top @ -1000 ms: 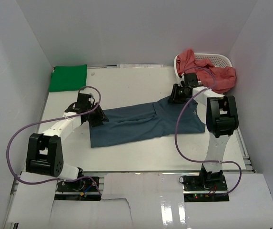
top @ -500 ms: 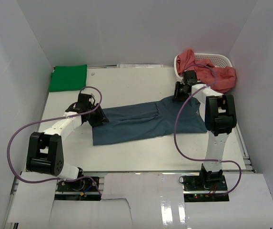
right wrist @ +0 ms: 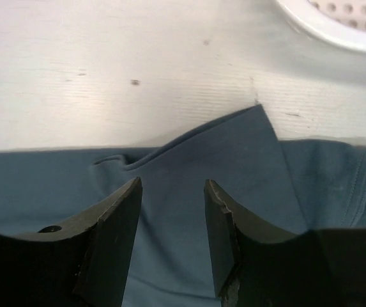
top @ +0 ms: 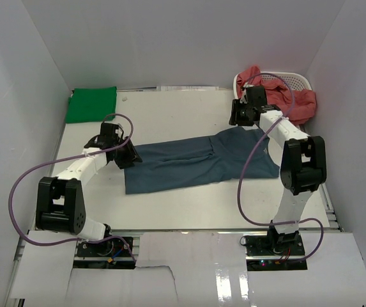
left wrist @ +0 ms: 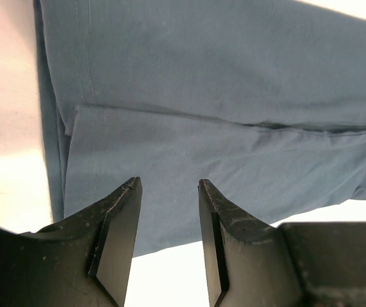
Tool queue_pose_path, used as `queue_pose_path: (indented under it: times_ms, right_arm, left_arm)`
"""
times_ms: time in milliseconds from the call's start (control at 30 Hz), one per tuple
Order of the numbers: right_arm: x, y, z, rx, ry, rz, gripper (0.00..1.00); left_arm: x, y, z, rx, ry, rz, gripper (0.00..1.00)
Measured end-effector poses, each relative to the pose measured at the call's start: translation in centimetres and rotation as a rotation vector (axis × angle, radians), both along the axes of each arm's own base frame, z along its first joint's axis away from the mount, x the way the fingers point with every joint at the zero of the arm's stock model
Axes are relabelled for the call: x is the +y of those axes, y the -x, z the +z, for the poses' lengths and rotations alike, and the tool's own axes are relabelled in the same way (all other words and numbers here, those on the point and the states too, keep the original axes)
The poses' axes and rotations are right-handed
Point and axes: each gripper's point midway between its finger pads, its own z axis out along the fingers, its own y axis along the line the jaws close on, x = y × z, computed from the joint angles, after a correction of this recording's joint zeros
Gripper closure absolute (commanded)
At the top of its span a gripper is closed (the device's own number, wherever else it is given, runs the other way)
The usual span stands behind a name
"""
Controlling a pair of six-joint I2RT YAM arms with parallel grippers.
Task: Fold and stack the t-shirts
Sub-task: Fold the other side of the tshirt into a rectangle
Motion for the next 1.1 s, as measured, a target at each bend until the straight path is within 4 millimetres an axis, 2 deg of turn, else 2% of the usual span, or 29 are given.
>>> queue_pose_path:
  times_ms: [100,167,233,400,600,833,967,1100]
  right_arm:
    - [1.7,0.6,3.0,-0.062,-0.001,0.056,0.49]
    - [3.1,1.1,3.8,-0.074,0.015,0.094,0.49]
    - [4.6,1.5,3.6,-0.063,0.042,0.130,0.50]
    - [7.5,2.8,0.5,0.016,0.099,0.202,0.50]
    - [7.1,4.0,-3.6,0.133,0.137,0.204,0.50]
    - [7.2,3.3,-5.2,0.155,0.152,0.201,0.50]
    - [7.8,3.5,-6.8,0.182,0.166,0.212,0.50]
    - [8.5,3.4,-7.0,0.171,0.188,0.221,0.50]
  left_arm:
    - [0.0,-0.4,0.1,-0.003,0.000,0.000,0.48]
    - [0.0,-0.5,-0.1,0.005,-0.001,-0.001,0.48]
    - [0.0,-0.4,-0.3,0.014,-0.003,-0.002,0.48]
    - [0.3,-0.3,-0.4,0.018,-0.010,-0.002,0.48]
    - [1.9,-0.5,-0.4,0.026,-0.006,0.033,0.48]
    - [3.6,-0.7,-0.3,0.024,0.001,0.067,0.48]
    - [4.3,-0.7,-0.2,0.023,0.005,0.075,0.48]
    - [5.6,-0.8,-0.2,0.025,0.004,0.106,0.48]
